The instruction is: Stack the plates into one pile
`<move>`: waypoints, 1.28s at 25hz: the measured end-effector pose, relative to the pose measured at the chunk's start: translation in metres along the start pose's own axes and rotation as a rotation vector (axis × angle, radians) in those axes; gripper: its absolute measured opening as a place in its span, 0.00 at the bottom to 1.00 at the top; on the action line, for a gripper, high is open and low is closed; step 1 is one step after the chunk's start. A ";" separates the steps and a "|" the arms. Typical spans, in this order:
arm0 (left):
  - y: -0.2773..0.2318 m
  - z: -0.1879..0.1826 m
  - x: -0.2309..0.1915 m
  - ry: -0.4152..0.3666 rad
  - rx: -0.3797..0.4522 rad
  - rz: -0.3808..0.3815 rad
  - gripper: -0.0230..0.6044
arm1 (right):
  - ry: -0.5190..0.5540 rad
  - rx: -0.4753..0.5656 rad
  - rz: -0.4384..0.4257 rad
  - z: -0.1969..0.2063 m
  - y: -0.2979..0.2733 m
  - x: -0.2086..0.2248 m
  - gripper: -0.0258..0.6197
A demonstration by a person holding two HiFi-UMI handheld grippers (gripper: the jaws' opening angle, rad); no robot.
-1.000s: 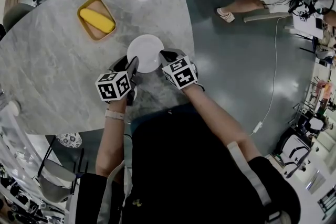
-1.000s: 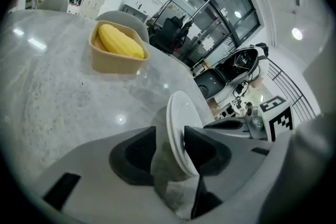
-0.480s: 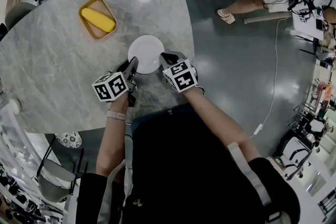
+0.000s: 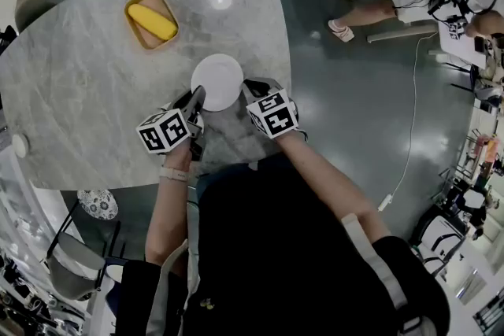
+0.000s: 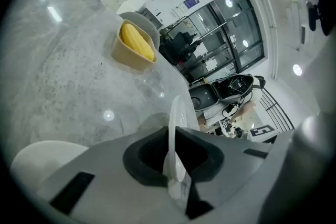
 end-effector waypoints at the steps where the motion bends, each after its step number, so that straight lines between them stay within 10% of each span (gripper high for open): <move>1: 0.004 0.002 -0.001 0.001 0.006 -0.005 0.10 | 0.007 0.000 -0.005 0.001 0.001 -0.003 0.07; 32: 0.126 0.075 -0.113 0.367 0.213 -0.096 0.10 | 0.229 -0.110 -0.113 0.026 -0.028 -0.108 0.07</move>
Point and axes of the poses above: the fingertips, and each gripper's own axes: y backward along the fingers, x to its right, z out of its underside, the point moved 1 cm from there along y, backward along the fingers, and after that the axes turned 13 degrees about -z, right-handed, at the moved point
